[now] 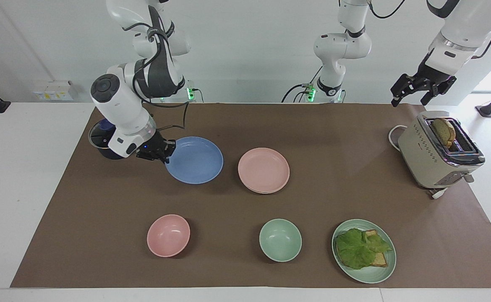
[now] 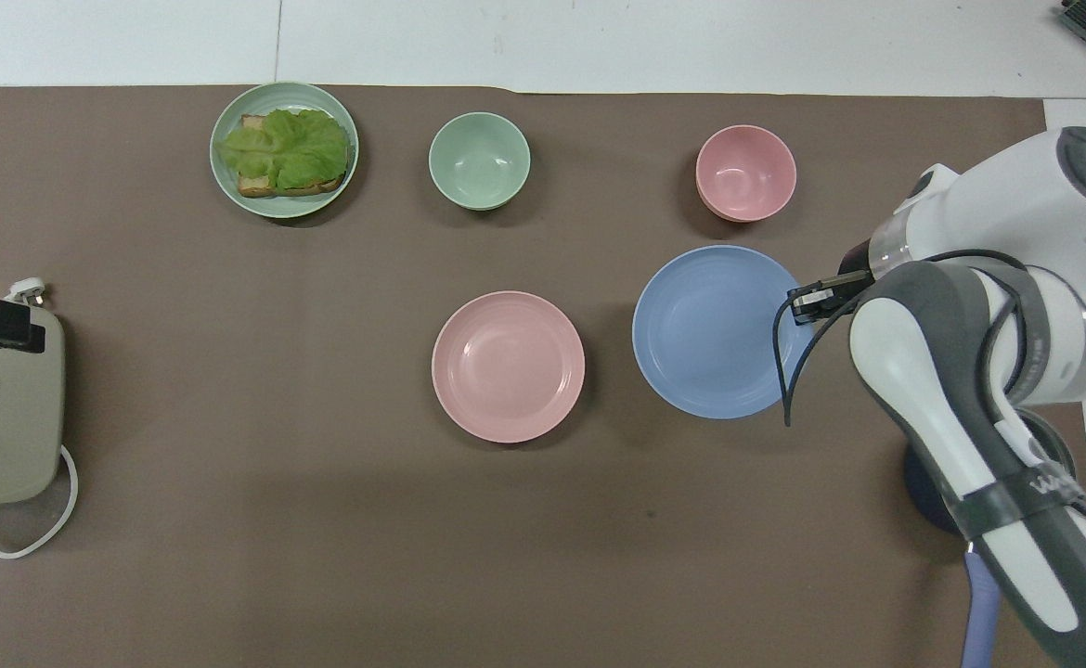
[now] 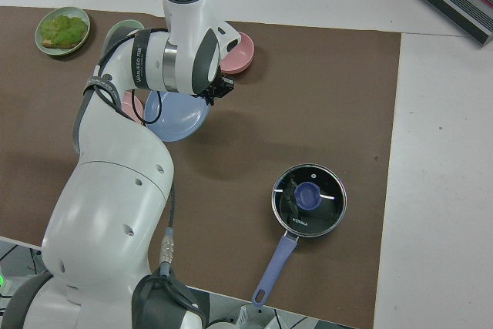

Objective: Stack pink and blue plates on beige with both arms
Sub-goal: 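Carry the blue plate with the right gripper onto the pink plate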

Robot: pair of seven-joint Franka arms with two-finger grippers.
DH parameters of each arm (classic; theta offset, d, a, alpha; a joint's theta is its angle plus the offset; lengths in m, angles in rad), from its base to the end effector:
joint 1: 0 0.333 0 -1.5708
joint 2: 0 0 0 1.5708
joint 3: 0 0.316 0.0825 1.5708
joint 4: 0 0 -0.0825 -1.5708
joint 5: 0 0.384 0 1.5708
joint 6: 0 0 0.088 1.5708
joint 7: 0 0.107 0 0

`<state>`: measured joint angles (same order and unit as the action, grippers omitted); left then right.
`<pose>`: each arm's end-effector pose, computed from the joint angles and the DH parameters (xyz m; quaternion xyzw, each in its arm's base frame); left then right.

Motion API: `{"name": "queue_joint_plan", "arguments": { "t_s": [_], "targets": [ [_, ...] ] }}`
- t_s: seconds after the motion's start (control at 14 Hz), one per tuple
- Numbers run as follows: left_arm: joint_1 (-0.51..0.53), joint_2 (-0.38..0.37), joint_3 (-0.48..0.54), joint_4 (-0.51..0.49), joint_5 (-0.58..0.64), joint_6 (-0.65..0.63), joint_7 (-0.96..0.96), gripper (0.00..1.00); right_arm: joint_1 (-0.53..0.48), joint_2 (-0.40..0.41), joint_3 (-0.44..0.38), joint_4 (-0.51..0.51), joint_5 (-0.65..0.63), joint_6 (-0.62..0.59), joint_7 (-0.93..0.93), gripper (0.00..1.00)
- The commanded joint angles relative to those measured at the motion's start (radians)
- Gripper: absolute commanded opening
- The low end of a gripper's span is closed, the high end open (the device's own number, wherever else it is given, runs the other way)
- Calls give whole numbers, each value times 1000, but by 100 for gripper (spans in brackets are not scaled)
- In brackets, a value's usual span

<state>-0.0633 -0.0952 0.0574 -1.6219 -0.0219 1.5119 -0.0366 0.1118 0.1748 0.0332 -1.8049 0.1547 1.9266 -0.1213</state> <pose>0.5185 -0.0039 0.6464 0.9998 0.0146 -0.0078 0.0135 0.5961 0.0969 0.4422 -0.9915 -0.1035 0.0274 0.0743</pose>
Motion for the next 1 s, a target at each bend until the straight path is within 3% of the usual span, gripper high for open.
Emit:
{"name": "queue_joint_plan", "arguments": {
  "t_s": [0.0,0.36,0.93],
  "targets": [
    [5,-6,-4,11,17,-19,1,100,41,3,39,7,25,26,70,0],
    [4,-6,-4,11,17,-19,1,100,189,43,39,1,26,107,294,0],
    [5,-6,-4,11,17,-19,1,100,278,133,39,-10,28,213,416,0]
  ]
}}
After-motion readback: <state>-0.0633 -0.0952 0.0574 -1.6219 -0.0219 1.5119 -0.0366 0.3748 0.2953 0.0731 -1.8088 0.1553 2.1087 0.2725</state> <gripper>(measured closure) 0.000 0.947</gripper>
